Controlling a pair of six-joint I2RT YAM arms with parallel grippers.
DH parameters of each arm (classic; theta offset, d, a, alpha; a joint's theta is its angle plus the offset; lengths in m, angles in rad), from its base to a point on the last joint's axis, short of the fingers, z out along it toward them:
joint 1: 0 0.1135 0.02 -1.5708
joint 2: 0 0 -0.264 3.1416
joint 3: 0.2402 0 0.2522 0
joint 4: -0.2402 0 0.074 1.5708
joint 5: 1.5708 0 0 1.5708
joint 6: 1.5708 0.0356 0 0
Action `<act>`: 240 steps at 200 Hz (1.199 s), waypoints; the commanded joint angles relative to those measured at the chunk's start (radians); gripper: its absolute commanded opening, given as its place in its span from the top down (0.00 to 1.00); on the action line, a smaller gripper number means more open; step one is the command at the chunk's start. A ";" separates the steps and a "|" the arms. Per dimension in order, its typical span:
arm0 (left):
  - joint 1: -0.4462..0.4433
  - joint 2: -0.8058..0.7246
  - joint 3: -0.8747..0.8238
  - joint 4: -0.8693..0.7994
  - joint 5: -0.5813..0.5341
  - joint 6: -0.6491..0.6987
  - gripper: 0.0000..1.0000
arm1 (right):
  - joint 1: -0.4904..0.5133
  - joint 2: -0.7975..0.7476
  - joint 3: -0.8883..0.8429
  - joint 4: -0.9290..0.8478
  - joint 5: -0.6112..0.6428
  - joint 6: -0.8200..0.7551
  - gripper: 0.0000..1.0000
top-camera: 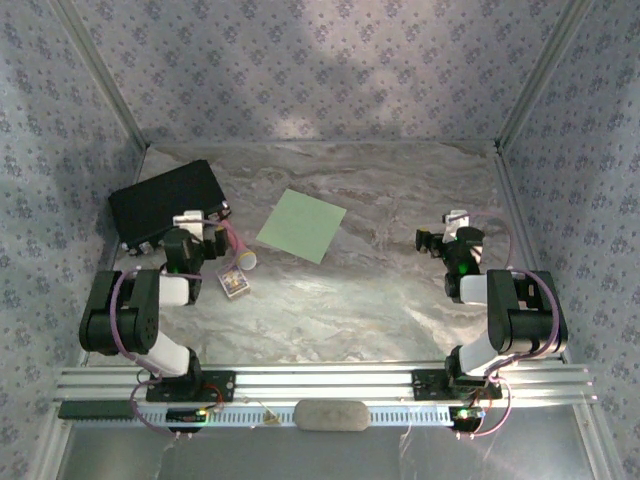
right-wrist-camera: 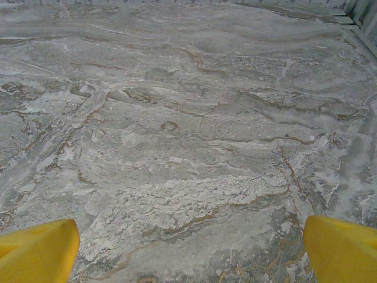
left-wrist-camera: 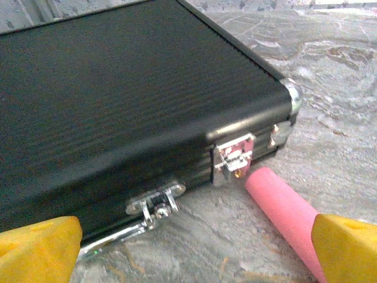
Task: Fold a paper plane with a square sheet of paper (pick it up from the middle)
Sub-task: Move the square sheet of paper to the center of the table.
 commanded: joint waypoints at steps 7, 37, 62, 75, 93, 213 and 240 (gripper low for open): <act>-0.010 -0.057 -0.041 0.072 0.055 0.038 0.00 | 0.009 -0.011 0.020 -0.010 0.016 0.002 0.01; -0.015 -0.171 -0.016 -0.083 0.060 0.034 0.00 | -0.017 -0.135 0.116 -0.297 -0.016 0.042 0.01; -0.017 -0.301 0.021 -0.263 0.076 0.000 0.00 | -0.014 -0.267 0.140 -0.418 0.025 0.099 0.01; -0.026 -0.360 0.036 -0.328 0.084 -0.017 0.00 | -0.013 -0.321 0.190 -0.526 -0.003 0.125 0.01; -0.039 -0.433 0.077 -0.439 0.082 -0.071 0.00 | -0.001 -0.382 0.272 -0.709 0.039 0.231 0.01; -0.234 -0.106 0.634 -1.042 0.340 -0.421 0.00 | 0.049 -0.405 0.384 -0.997 -0.421 0.613 0.01; -0.342 0.076 0.787 -1.112 0.306 -0.407 0.05 | 0.096 -0.415 0.333 -0.973 -0.372 0.633 0.01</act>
